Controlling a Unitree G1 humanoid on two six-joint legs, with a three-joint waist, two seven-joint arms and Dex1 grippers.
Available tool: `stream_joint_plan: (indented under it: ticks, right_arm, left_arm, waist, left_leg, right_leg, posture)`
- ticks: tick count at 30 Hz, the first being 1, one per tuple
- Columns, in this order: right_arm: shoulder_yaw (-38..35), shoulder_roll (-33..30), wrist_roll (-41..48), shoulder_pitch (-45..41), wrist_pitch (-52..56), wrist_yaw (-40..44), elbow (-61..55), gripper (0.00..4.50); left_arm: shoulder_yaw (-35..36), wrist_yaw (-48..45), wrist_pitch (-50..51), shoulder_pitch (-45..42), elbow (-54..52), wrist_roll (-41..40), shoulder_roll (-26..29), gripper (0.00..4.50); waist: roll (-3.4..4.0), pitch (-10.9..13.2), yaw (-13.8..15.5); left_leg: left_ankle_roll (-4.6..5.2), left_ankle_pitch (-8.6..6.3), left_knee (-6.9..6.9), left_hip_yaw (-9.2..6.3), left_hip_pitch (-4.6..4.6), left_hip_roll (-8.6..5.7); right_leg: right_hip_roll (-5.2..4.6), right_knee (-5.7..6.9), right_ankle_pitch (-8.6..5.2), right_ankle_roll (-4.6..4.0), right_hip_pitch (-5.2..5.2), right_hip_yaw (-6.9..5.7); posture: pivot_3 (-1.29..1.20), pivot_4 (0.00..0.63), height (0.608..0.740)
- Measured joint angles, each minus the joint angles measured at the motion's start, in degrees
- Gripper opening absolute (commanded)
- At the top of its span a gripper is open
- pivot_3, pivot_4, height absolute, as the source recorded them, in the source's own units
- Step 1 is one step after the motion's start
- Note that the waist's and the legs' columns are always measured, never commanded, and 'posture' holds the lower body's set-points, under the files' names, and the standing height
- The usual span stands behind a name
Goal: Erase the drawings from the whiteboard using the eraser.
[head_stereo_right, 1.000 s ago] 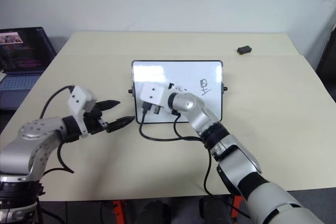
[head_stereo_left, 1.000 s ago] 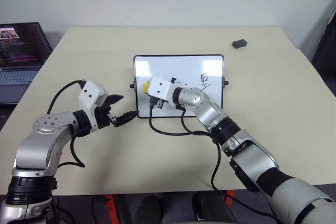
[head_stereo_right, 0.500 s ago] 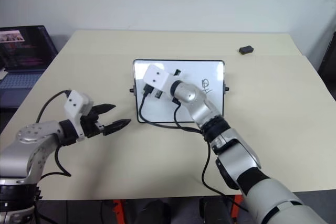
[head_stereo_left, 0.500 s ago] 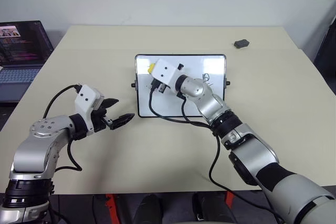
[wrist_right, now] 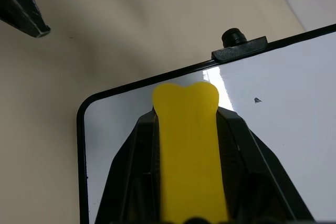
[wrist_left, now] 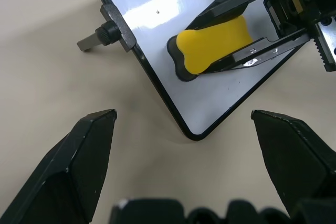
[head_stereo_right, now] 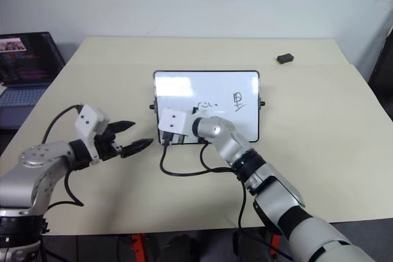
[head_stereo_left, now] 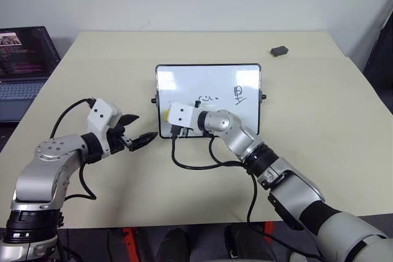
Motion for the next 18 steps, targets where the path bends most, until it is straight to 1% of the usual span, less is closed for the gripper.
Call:
stream_joint_plan:
  ticks: [3, 7, 9, 14, 18]
  right_arm:
    - [-0.7, 0.6, 0.0, -1.0, -0.4, -3.6, 0.8, 1.1]
    - [-4.5, 0.3, 0.1, -4.5, -1.3, -10.2, 3.1, 1.1]
    - [-5.0, 0.1, 0.1, -5.2, -2.2, -11.3, 3.8, 1.1]
    - [-4.5, 0.0, 0.1, -5.0, -2.8, -9.5, 4.1, 1.1]
    - [-1.8, -0.7, 0.0, -1.7, -2.0, -3.1, 0.9, 1.1]
  left_arm:
    - [0.0, 0.0, 0.0, 0.0, 0.0, 0.0, 0.0, 4.5]
    - [0.0, 0.0, 0.0, 0.0, 0.0, 0.0, 0.0, 4.5]
    - [0.0, 0.0, 0.0, 0.0, 0.0, 0.0, 0.0, 4.5]
    - [0.0, -0.1, 0.0, 0.0, 0.0, 0.0, 0.0, 4.5]
    - [0.0, -0.1, 0.0, 0.0, 0.0, 0.0, 0.0, 4.5]
  waist:
    - [0.01, 0.0, 0.0]
    - [0.0, 0.0, 0.3]
    - [0.0, 0.0, 0.2]
    - [0.0, 0.0, 0.0]
    - [-0.01, 0.0, 0.0]
  left_leg:
    - [0.0, 0.0, 0.0, -0.01, -0.02, 0.0]
    - [-0.01, 0.0, -0.01, -0.03, -0.1, -0.01]
    - [-0.01, 0.0, -0.02, -0.01, -0.14, 0.0]
    - [0.0, 0.0, -0.04, 0.0, -0.17, 0.01]
    - [0.0, 0.0, -0.03, 0.0, -0.14, 0.0]
  right_leg:
    - [0.0, 0.0, 0.0, 0.0, -0.03, -0.01]
    - [0.0, -0.11, 0.0, 0.0, -0.03, -0.03]
    - [0.0, -0.15, 0.0, 0.0, -0.06, -0.01]
    - [0.0, -0.16, 0.0, 0.0, -0.1, -0.01]
    - [0.0, -0.14, 0.0, 0.0, -0.07, -0.01]
  posture:
    - [0.0, 0.15, 0.74]
    - [0.0, 0.15, 0.74]
    - [0.0, 0.15, 0.74]
    - [0.0, 0.15, 0.74]
    - [0.0, 0.15, 0.74]
